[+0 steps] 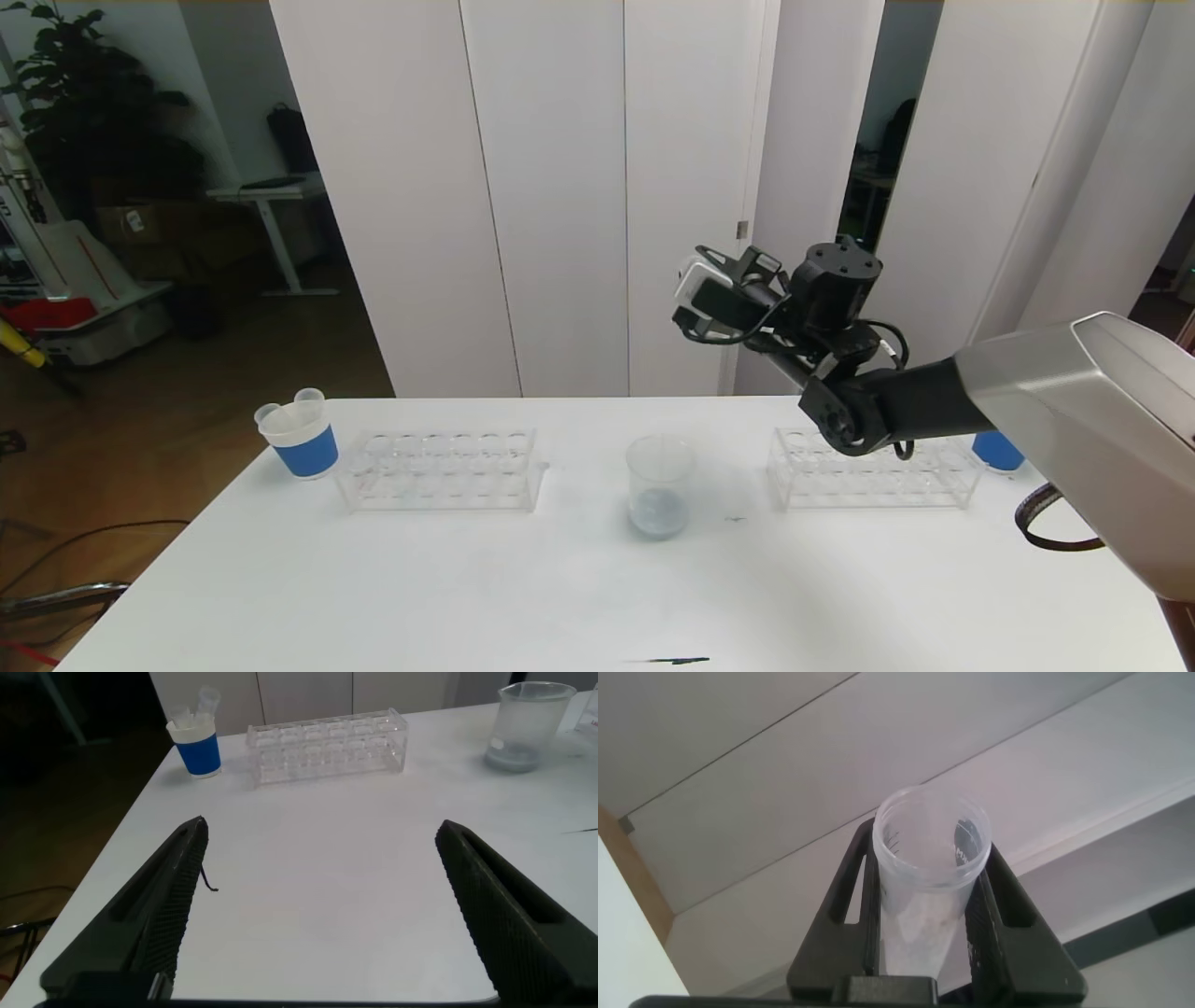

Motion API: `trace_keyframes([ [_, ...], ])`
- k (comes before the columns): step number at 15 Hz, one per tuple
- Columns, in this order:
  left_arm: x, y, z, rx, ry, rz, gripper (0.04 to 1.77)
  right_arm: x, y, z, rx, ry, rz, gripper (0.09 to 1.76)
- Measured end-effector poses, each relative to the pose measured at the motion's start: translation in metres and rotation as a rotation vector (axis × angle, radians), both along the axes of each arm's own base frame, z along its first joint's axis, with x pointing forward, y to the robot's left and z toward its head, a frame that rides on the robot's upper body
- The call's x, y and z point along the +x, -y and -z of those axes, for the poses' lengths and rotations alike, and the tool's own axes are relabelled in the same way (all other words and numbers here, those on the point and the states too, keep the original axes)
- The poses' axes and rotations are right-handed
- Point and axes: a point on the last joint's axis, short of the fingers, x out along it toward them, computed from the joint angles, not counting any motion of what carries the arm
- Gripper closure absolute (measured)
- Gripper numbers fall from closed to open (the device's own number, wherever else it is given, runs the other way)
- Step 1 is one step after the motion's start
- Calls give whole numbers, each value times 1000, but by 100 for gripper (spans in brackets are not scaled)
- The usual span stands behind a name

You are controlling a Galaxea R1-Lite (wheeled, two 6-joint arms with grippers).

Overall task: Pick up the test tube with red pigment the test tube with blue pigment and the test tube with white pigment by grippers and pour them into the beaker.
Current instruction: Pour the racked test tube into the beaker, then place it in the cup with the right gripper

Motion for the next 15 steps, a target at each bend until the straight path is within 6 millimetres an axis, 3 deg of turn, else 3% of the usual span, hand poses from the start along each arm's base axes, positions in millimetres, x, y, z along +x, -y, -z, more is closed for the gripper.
trace_keyframes([
  [4,0,0,0,0,0,0,7,-2,-1,-16,323,-122,145,126],
  [10,0,0,0,0,0,0,7,-11,0,-23,716,-425,234,126],
  [15,0,0,0,0,0,0,7,-26,8,-11,917,-612,332,126],
])
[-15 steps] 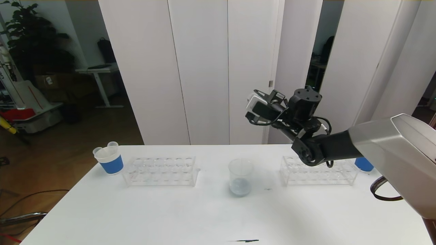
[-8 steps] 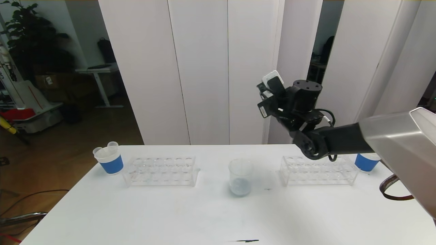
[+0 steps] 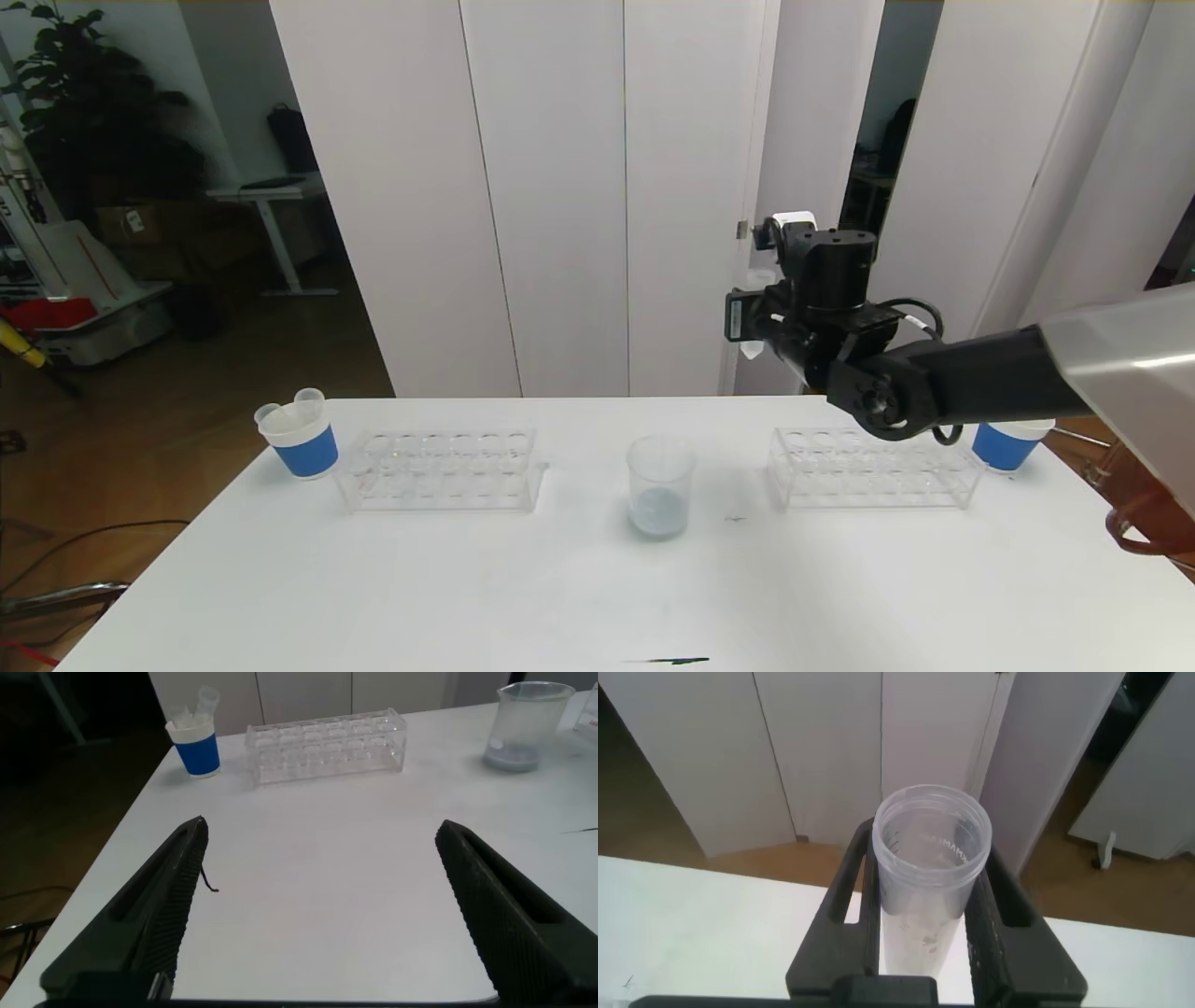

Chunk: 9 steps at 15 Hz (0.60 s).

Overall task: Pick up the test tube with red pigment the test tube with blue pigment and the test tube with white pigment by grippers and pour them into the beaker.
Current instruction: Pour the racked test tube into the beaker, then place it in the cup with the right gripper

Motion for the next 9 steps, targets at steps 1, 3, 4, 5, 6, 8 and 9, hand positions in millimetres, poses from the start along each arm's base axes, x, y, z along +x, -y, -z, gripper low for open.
trace_keyframes([
  [1,0,0,0,0,0,0,7,-4,3,5,-1,-15,13,126],
  [3,0,0,0,0,0,0,7,-10,12,4,4,41,72,126],
  [4,0,0,0,0,0,0,7,-11,18,5,-12,63,89,126],
  [5,0,0,0,0,0,0,7,-13,24,6,-21,80,99,126],
  [6,0,0,0,0,0,0,7,-17,30,5,-26,97,107,126],
  [8,0,0,0,0,0,0,7,-22,46,-1,-31,121,133,126],
  [9,0,0,0,0,0,0,7,-23,57,-7,-28,132,160,126],
])
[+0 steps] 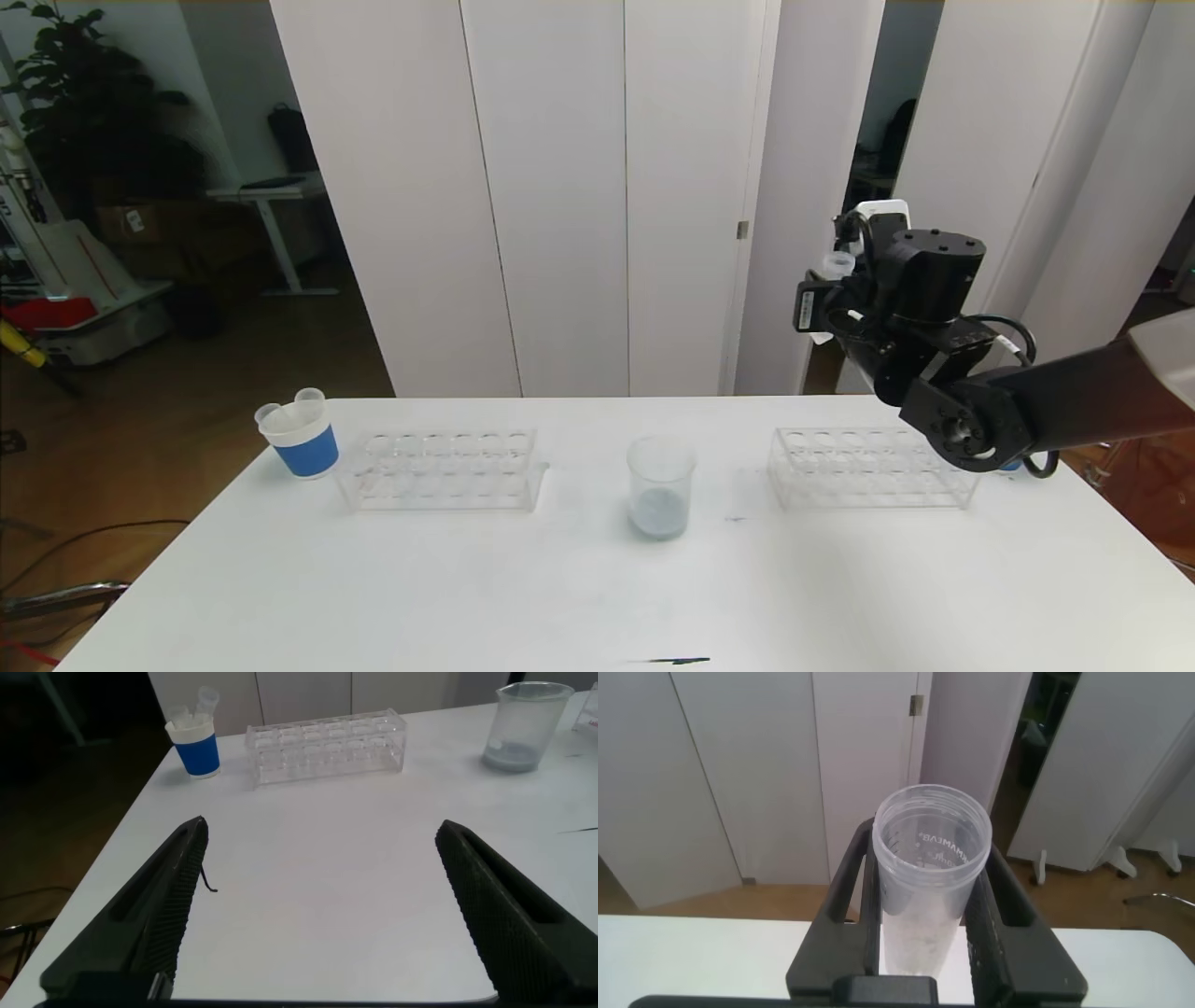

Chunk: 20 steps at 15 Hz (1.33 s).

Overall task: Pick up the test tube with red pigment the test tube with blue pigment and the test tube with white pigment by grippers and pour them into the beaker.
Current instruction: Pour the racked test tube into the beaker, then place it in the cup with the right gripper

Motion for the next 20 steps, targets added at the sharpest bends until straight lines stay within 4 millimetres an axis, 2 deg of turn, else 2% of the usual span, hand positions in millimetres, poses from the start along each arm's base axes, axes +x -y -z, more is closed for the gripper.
trace_keyframes([
  [3,0,0,0,0,0,0,7,-3,43,-25,18,52,99,126],
  [6,0,0,0,0,0,0,7,-10,94,-43,27,89,219,126],
  [12,0,0,0,0,0,0,7,-37,181,-48,38,83,436,126],
  [14,0,0,0,0,0,0,7,-44,197,-38,54,65,477,126],
  [17,0,0,0,0,0,0,7,-49,202,-17,75,36,475,126],
  [20,0,0,0,0,0,0,7,-45,207,4,76,16,489,126],
])
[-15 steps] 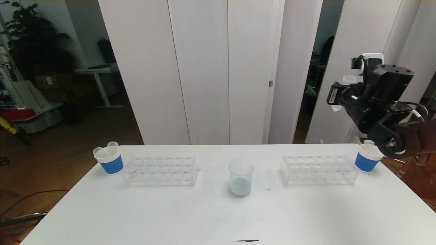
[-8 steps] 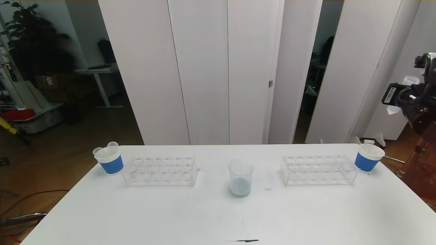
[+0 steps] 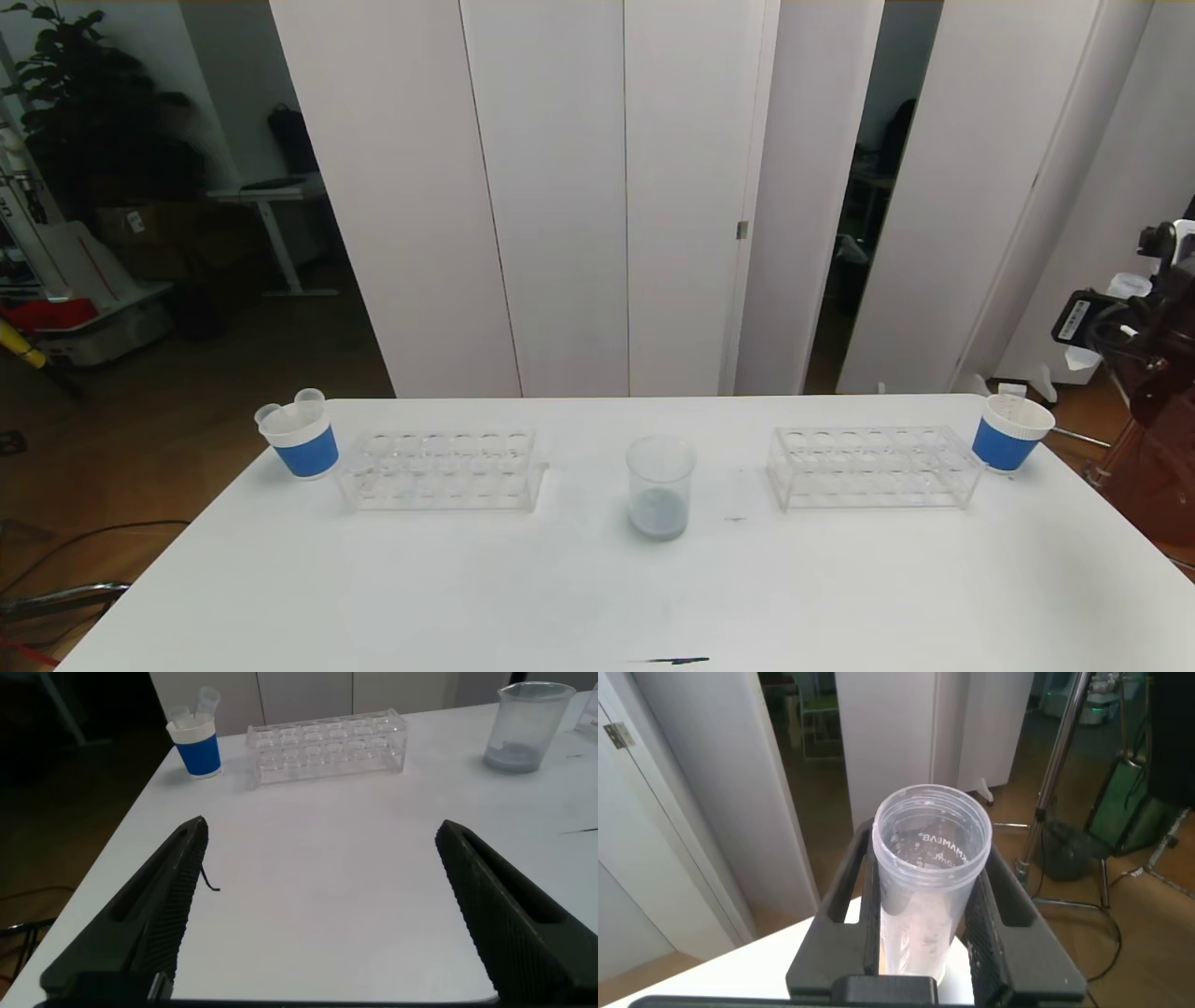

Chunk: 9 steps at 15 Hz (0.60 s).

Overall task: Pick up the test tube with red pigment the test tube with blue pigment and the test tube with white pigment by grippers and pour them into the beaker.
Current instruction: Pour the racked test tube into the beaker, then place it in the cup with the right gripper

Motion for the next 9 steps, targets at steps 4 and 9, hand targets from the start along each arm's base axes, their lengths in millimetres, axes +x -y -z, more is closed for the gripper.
trace_keyframes([
  [4,0,0,0,0,0,0,7,11,14,26,9,-54,11,126],
  [9,0,0,0,0,0,0,7,30,22,49,14,-72,6,126],
])
